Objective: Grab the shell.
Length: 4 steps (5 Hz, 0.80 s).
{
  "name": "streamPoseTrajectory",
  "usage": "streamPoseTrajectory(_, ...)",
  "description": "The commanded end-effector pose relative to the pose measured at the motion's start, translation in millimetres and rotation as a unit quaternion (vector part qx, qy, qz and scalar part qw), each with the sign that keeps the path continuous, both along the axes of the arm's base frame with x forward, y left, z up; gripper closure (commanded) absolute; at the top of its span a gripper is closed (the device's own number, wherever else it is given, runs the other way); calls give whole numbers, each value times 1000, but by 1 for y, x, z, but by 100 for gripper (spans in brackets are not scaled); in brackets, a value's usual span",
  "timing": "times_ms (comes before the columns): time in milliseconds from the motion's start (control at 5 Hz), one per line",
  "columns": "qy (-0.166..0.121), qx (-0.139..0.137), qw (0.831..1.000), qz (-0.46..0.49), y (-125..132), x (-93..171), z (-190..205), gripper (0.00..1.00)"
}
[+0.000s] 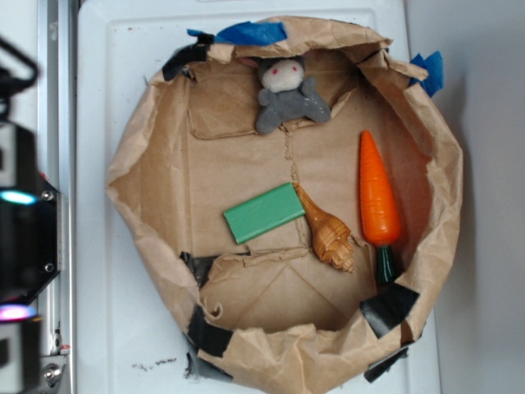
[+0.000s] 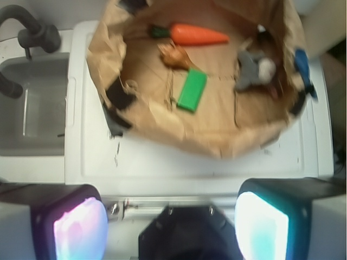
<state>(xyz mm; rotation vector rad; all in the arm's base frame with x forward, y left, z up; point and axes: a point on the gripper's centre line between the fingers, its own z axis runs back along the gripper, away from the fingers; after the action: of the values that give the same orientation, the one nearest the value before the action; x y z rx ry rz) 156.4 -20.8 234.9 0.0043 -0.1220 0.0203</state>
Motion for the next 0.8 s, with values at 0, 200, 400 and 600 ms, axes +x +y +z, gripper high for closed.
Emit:
streamPoseTrajectory(0,-21,-19,999,-16,32,67,0,0)
streamPoseTrajectory(200,-30,-25,998,-59,40,96,-8,0)
streamPoseTrajectory(400,-43,-31,986,-156,31,118,-34,0)
streamPoseTrajectory(600,-24,-27,977,-208,21,118,-78,0)
